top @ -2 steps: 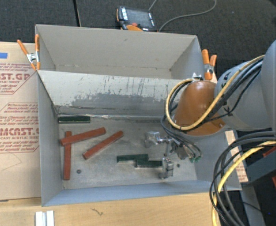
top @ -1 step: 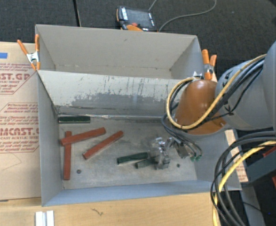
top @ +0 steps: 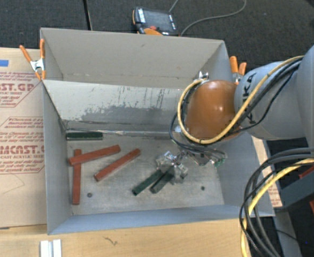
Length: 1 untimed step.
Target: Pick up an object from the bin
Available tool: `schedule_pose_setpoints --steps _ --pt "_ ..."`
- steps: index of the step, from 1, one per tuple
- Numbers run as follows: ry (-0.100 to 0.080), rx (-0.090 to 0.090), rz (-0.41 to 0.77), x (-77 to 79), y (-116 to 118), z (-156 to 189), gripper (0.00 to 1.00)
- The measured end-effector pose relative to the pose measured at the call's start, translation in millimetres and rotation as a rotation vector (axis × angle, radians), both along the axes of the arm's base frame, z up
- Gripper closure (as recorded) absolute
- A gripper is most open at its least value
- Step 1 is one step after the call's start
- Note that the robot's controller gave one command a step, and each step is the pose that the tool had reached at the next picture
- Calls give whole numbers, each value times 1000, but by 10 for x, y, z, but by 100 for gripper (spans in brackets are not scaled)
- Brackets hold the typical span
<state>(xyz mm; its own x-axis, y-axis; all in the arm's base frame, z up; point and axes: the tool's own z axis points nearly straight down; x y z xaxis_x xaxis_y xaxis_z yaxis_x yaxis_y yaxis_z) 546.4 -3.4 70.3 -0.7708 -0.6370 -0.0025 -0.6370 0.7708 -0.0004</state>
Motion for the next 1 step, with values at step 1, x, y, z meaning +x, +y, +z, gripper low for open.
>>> schedule_pose_setpoints --steps 1 --pt "-5 -1 23 -406 -99 1347 100"
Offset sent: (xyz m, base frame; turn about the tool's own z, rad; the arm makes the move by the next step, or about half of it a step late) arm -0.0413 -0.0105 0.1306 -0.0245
